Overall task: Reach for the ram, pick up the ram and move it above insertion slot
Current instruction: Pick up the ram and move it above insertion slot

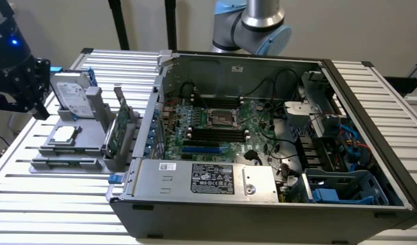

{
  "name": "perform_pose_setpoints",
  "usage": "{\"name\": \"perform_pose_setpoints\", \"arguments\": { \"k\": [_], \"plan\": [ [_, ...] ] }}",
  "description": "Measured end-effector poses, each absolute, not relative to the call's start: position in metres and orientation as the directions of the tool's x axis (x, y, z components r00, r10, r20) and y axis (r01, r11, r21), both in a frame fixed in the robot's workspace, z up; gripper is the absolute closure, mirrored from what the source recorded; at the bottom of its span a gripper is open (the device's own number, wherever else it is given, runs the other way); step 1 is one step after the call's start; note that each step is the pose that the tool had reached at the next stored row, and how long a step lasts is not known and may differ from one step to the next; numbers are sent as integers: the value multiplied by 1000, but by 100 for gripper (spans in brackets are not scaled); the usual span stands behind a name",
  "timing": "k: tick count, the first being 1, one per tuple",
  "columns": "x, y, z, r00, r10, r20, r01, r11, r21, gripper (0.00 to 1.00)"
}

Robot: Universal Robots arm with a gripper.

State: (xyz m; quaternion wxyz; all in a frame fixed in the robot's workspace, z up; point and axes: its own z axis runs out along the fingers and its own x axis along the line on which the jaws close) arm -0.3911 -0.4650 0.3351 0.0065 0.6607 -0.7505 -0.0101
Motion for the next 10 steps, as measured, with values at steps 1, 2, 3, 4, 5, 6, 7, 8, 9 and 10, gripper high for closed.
{"name": "perform_pose_setpoints", "arguments": {
  "k": [1,2,3,4,5,6,7,8,9,10],
  "plan": [
    [-391,-465,335,-109,-994,-4,-994,109,23,89],
    [-391,-465,335,-91,-996,-4,-996,91,22,89],
    [-391,-465,335,-73,-997,-4,-997,73,21,89],
    [-391,-465,335,-55,-998,-4,-998,55,20,89],
    [-391,-465,335,-37,-999,-5,-999,37,19,89],
    [-391,-465,334,-17,-1000,-5,-1000,17,18,89],
    [-391,-465,334,0,-1000,-5,-1000,0,17,89],
    [-391,-465,334,17,-1000,-5,-1000,-17,16,89],
    [-391,-465,334,37,-999,-5,-999,-37,15,89],
    [-391,-465,334,55,-998,-5,-998,-55,15,89]
  ]
}}
